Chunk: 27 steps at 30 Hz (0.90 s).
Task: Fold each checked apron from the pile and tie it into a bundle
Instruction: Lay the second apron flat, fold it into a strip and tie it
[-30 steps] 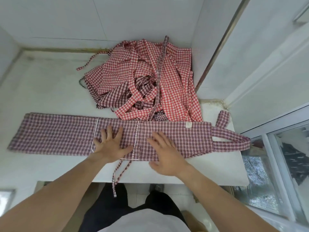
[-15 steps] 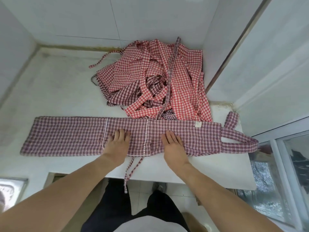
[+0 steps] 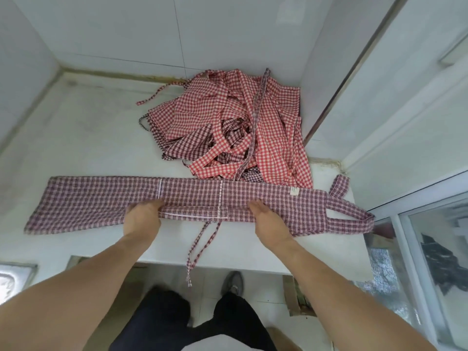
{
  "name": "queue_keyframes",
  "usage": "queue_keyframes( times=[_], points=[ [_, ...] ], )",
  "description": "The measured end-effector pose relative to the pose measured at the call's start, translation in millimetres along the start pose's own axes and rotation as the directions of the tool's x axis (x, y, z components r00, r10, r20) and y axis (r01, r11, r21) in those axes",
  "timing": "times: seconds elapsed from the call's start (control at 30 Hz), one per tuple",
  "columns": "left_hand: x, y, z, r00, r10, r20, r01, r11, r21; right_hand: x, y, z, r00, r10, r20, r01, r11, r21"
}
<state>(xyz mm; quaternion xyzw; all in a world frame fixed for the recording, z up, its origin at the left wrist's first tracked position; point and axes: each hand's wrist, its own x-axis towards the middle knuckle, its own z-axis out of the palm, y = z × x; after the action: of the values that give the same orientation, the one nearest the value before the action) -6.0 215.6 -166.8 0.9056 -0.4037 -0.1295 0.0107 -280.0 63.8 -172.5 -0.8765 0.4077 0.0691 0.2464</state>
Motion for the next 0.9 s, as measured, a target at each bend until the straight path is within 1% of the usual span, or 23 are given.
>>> queue_keyframes(
  times=[0.03,0.1,0.17,0.27,0.33,0.43,0.5,0.53,0.57,0.63,0.67,0.73,0.8,0.83,0.9],
  points=[
    [0,-4,-5,0.999,-0.035,0.024,0.035,0.999,-0.008,-8,1,2,0.999,0.031,-0.032,-0.031,0.999,0.018],
    [3,-11,-15,0.997,-0.043,0.057,0.042,0.999,0.005,-23,-2,-2,0.989,0.119,-0.090,-0.114,0.991,0.065],
    [3,-17,-33,0.999,0.012,0.052,-0.014,1.000,0.024,-35,-9,-19,0.967,0.209,-0.143,-0.200,0.977,0.078],
    [6,-24,-63,0.990,0.132,-0.053,-0.134,0.991,-0.021,-43,-23,-55,0.928,0.247,-0.280,-0.236,0.969,0.073],
    [1,-31,-91,0.977,0.163,-0.141,-0.178,0.979,-0.102,-52,-38,-79,0.882,0.268,-0.388,-0.221,0.962,0.162],
    [-1,-31,-128,0.953,0.149,-0.264,-0.208,0.955,-0.212,-63,-44,-112,0.791,0.320,-0.522,-0.147,0.927,0.346],
    [-6,-31,-152,0.943,0.134,-0.304,-0.212,0.947,-0.242,-78,-54,-132,0.755,0.327,-0.569,-0.065,0.900,0.432],
    [-8,-31,-163,0.939,0.122,-0.321,-0.212,0.941,-0.263,-86,-61,-141,0.749,0.336,-0.571,-0.042,0.884,0.465],
    [-9,-31,-174,0.935,0.118,-0.335,-0.222,0.930,-0.292,-95,-66,-150,0.752,0.331,-0.571,-0.029,0.881,0.473],
    [-6,-30,-190,0.932,0.147,-0.333,-0.268,0.895,-0.357,-108,-73,-167,0.783,0.297,-0.546,-0.004,0.881,0.474],
    [-6,-30,-199,0.932,0.195,-0.306,-0.310,0.865,-0.394,-118,-76,-176,0.799,0.289,-0.528,0.007,0.873,0.488],
    [-7,-30,-214,0.923,0.322,-0.212,-0.385,0.805,-0.451,-136,-80,-194,0.849,0.286,-0.444,0.004,0.837,0.547],
    [-13,-32,-228,0.898,0.438,-0.051,-0.403,0.768,-0.497,-157,-80,-209,0.910,0.278,-0.309,-0.040,0.799,0.600],
    [-15,-35,-233,0.879,0.473,0.061,-0.383,0.776,-0.501,-165,-78,-215,0.936,0.275,-0.220,-0.081,0.777,0.624],
    [-15,-42,-239,0.814,0.494,0.305,-0.333,0.827,-0.452,-180,-74,-226,0.966,0.260,-0.009,-0.194,0.746,0.637]
  ],
)
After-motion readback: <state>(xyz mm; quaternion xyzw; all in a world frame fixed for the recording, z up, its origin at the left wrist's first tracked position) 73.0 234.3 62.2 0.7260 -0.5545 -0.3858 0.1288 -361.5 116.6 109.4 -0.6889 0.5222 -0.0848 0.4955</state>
